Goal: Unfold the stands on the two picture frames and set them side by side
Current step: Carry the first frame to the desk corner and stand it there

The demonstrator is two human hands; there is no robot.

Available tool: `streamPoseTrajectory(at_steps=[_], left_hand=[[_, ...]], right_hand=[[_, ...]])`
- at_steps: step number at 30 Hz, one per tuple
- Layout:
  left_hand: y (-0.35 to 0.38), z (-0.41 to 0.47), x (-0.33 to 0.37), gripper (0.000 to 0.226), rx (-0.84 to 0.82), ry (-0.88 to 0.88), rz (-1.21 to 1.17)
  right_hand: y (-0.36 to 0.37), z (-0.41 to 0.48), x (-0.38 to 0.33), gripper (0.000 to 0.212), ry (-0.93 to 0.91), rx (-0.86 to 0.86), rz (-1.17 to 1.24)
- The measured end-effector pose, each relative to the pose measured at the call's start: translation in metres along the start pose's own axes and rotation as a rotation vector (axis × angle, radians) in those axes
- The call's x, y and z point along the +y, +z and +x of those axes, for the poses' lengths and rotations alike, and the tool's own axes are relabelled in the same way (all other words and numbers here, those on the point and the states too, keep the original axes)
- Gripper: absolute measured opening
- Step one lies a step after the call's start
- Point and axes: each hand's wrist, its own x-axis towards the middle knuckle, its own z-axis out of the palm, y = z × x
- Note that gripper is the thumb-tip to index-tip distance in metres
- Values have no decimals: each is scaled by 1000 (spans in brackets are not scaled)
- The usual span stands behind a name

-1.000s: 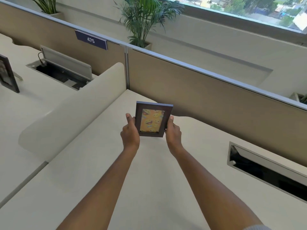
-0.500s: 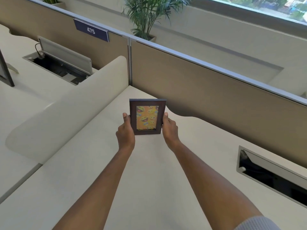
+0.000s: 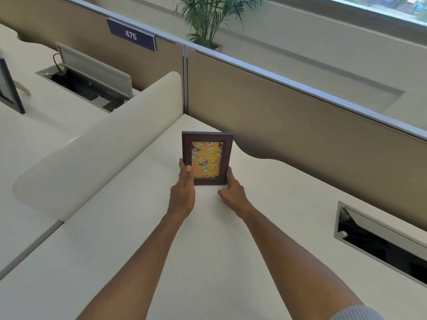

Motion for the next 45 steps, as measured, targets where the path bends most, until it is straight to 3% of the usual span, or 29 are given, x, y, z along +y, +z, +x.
streamPoseTrajectory(at_steps=[16, 23, 27, 40, 45], left_hand=[[-4, -1, -9, 81, -3, -15, 118], [3, -14, -23, 101, 8, -84, 151], [6, -15, -27, 86, 13, -25, 196], [7, -8, -33, 87, 8, 16, 298], [6, -6, -32, 87, 44, -44, 261]], right_hand=[[-1, -9, -1, 93, 27, -37, -23], [12, -23, 10, 86, 89, 38, 53], [14, -23, 7, 82, 90, 16, 32], [11, -24, 0, 82, 89, -24, -39], [9, -24, 0, 80, 100, -4, 17]])
